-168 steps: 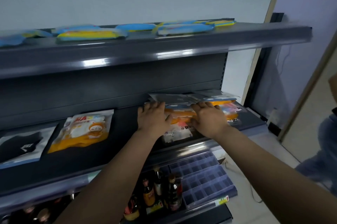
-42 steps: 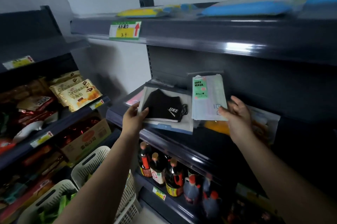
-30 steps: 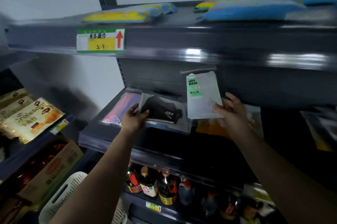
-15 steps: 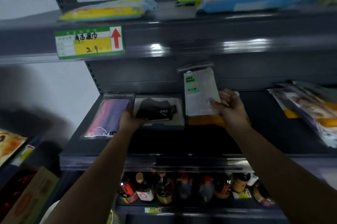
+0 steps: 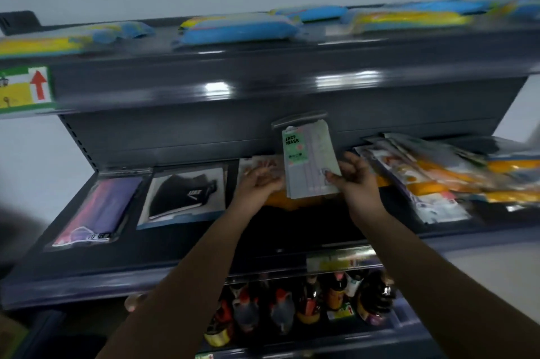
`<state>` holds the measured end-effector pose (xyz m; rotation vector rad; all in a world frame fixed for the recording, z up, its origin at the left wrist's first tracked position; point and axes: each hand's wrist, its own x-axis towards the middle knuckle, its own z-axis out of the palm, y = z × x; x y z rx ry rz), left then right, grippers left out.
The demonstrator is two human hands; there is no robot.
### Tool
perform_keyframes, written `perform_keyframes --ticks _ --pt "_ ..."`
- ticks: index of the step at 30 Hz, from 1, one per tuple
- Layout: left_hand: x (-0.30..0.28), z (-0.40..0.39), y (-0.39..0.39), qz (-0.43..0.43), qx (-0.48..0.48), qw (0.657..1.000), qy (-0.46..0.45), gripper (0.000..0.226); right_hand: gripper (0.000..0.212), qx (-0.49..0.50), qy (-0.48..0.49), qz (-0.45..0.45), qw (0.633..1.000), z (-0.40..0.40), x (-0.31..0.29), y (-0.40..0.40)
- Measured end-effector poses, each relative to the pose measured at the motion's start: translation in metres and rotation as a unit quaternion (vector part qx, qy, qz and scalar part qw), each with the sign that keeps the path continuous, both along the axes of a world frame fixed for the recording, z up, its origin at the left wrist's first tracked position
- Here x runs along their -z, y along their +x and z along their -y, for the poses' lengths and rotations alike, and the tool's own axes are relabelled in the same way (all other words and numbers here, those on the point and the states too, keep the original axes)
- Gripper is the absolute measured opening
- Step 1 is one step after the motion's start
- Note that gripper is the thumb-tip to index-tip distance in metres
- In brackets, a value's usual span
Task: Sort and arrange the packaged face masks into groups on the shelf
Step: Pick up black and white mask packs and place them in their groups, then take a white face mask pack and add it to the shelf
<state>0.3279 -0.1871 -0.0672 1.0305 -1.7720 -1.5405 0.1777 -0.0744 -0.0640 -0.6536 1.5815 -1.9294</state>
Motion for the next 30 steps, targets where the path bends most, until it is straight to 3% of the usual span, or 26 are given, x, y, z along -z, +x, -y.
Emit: perform_keyframes --ticks 4,7,10,14,19,23,27,30 --pt "0.007 -0.033 -0.044 0.030 0.040 0.999 0.005 0.055 0.060 0.005 0.012 -0.026 1.000 -0.027 0.009 -0.038" --pt "0.011 -0.056 -0.067 0.045 0.043 0.998 0.012 0.063 0.058 -0.003 0.061 -0.169 0.984 -0.045 0.019 -0.066" --pt "0.016 -0.074 -0.085 0.043 0.025 0.999 0.014 0.066 0.074 0.002 0.180 -0.394 0.901 -0.058 0.033 -0.086" --pt "0.026 -0.090 -0.098 0.064 0.009 0.998 0.011 0.064 0.067 -0.066 0.266 -0.546 0.792 -0.065 0.054 -0.095" --pt "0.039 -0.097 -0.101 0.161 -0.015 0.986 -0.053 0.063 0.055 -0.174 0.332 -0.550 0.747 -0.071 0.069 -0.089" --pt "0.043 -0.097 -0.102 0.307 0.028 0.912 -0.271 0.044 0.047 -0.201 0.379 -0.540 0.724 -0.060 0.073 -0.091" --pt "0.047 -0.095 -0.109 0.362 0.093 0.862 -0.343 0.038 0.047 -0.211 0.393 -0.526 0.724 -0.043 0.072 -0.093" --pt "0.048 -0.088 -0.115 0.381 0.117 0.845 -0.355 0.030 0.045 -0.207 0.392 -0.531 0.722 -0.033 0.068 -0.095"
